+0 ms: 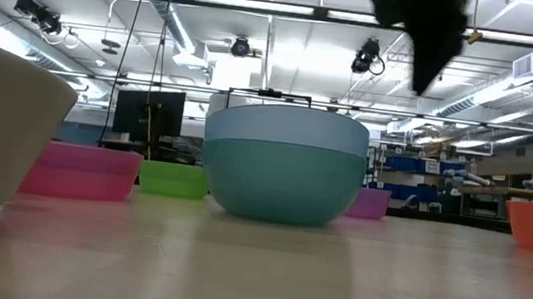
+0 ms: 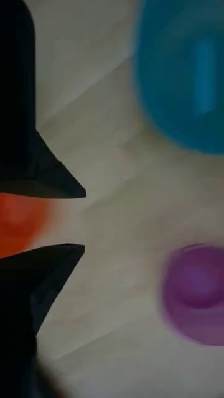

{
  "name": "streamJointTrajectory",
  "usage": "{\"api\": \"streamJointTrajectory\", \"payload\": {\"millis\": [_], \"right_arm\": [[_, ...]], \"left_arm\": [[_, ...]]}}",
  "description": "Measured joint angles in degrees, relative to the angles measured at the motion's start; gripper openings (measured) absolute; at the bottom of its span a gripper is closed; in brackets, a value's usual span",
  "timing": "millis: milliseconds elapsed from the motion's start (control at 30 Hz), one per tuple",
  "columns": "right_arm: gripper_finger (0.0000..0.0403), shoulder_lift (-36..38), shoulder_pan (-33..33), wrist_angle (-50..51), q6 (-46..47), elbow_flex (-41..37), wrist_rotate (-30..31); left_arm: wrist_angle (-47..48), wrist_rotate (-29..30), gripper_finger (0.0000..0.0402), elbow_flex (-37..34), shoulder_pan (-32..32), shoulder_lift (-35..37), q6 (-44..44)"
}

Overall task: Nest bowls inside each other
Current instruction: Stack the gray bowl on top of the light blue bowl

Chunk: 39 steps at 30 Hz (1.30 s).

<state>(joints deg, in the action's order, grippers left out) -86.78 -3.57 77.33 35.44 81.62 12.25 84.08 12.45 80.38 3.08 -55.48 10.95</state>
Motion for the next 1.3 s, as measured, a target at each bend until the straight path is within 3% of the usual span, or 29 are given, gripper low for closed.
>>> {"api": "streamJointTrajectory", "payload": {"millis": [267,533,633,867,1033,1300], "right_arm": [[0.0118,2.22,-12.46,7.58,14.62,0.00,1.67],[0.0117,5.79,-20.26,9.32,26.96,0.00,4.04],[0.0118,6.85,-21.70,10.72,30.27,0.00,6.93],[0.0117,7.27,-24.24,10.02,32.67,-0.01,13.58],[0.0119,6.93,-23.86,-2.00,28.90,-3.62,8.16],[0.0118,5.65,-17.09,-37.59,12.06,-10.14,-4.14]], "left_arm": [[1.55,-11.04,0.0092,-6.30,-4.25,0.98,6.80],[-16.76,-25.96,0.0092,-17.12,-11.43,0.32,13.37],[-16.89,-28.04,0.0092,-19.48,-14.24,-1.44,18.79],[-7.24,-28.65,0.0092,-21.12,-20.82,-5.95,24.45],[-10.39,-28.16,0.0092,-21.22,-23.63,-7.71,25.50],[-10.52,-27.40,0.0092,-21.22,-24.99,-8.07,28.00]]}}
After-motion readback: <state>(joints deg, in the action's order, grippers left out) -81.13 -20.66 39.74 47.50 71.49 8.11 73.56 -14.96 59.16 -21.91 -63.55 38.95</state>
